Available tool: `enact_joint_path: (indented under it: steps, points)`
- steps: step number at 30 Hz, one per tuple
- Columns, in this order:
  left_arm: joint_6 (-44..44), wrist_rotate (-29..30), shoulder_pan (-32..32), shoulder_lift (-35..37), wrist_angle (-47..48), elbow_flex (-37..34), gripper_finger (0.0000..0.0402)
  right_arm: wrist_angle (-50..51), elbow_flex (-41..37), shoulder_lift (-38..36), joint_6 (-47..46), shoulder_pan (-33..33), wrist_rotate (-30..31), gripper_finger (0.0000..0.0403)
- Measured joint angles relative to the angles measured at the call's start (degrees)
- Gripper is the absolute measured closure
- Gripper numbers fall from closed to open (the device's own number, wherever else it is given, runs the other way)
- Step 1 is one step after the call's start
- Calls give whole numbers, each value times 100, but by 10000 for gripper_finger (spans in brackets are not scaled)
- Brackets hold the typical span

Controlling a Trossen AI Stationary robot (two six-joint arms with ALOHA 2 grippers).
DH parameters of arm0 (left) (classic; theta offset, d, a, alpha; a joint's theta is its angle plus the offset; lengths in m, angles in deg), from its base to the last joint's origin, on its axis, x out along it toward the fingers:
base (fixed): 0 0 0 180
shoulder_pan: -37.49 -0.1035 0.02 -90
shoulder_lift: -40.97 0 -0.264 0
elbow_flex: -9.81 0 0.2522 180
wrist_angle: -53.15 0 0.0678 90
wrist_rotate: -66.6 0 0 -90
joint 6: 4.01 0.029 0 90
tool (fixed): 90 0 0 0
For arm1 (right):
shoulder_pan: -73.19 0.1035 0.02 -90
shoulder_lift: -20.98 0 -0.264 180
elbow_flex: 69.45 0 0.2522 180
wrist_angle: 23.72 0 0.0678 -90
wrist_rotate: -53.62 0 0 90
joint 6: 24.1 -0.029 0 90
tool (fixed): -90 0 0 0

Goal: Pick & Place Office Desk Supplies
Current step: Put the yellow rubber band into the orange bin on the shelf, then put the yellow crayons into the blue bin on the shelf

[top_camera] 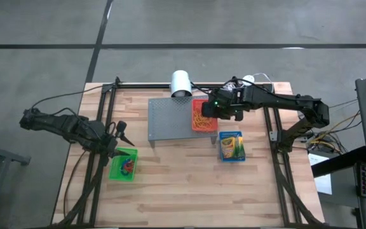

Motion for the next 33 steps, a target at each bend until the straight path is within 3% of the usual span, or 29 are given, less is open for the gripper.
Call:
enact_joint_path:
  steps: [9,33]
  points:
    - [0,0,2,0,0,0,193,0,0,0,108,0,-15,262]
    - [0,0,0,-2,0,1,192,-1,0,0,625,0,279,230]
